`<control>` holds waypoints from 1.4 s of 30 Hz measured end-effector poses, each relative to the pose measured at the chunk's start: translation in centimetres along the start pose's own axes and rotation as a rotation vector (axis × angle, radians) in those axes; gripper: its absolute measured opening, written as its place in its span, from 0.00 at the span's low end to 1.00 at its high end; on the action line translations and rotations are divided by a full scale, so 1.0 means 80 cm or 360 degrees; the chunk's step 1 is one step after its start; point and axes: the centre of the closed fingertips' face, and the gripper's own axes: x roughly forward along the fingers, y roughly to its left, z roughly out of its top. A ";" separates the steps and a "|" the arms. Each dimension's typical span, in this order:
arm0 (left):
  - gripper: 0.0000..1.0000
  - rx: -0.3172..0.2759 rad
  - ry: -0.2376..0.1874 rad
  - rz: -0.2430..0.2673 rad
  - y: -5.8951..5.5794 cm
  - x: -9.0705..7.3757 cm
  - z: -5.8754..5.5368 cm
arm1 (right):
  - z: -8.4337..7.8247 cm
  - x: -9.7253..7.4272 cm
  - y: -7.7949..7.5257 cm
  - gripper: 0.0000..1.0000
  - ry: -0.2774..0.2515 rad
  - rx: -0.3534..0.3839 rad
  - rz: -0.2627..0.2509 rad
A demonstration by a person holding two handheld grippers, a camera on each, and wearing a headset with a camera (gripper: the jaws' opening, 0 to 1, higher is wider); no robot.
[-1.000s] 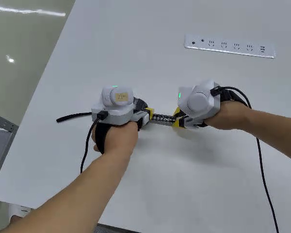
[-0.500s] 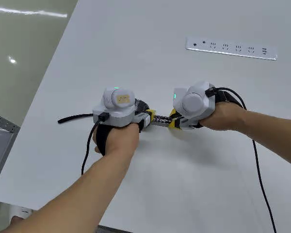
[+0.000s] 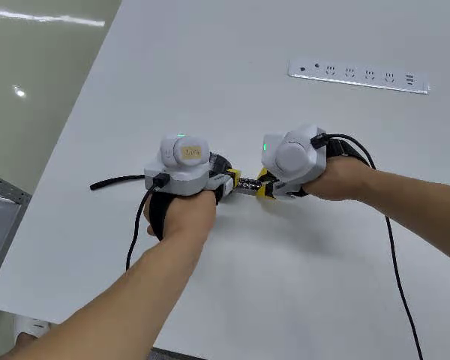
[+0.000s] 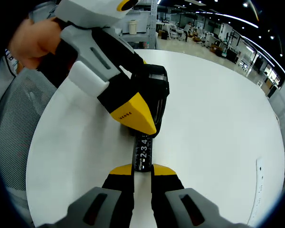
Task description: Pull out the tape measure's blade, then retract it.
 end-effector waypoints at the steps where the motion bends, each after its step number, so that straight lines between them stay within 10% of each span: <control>1: 0.61 0.0004 -0.0002 0.0002 0.000 0.000 0.000 | 0.001 0.000 0.000 0.12 0.0000 0.0002 0.0000; 42: 0.60 0.0001 -0.0018 -0.0008 0.000 0.001 0.001 | 0.025 0.017 -0.002 0.12 -0.0034 -0.0002 -0.0042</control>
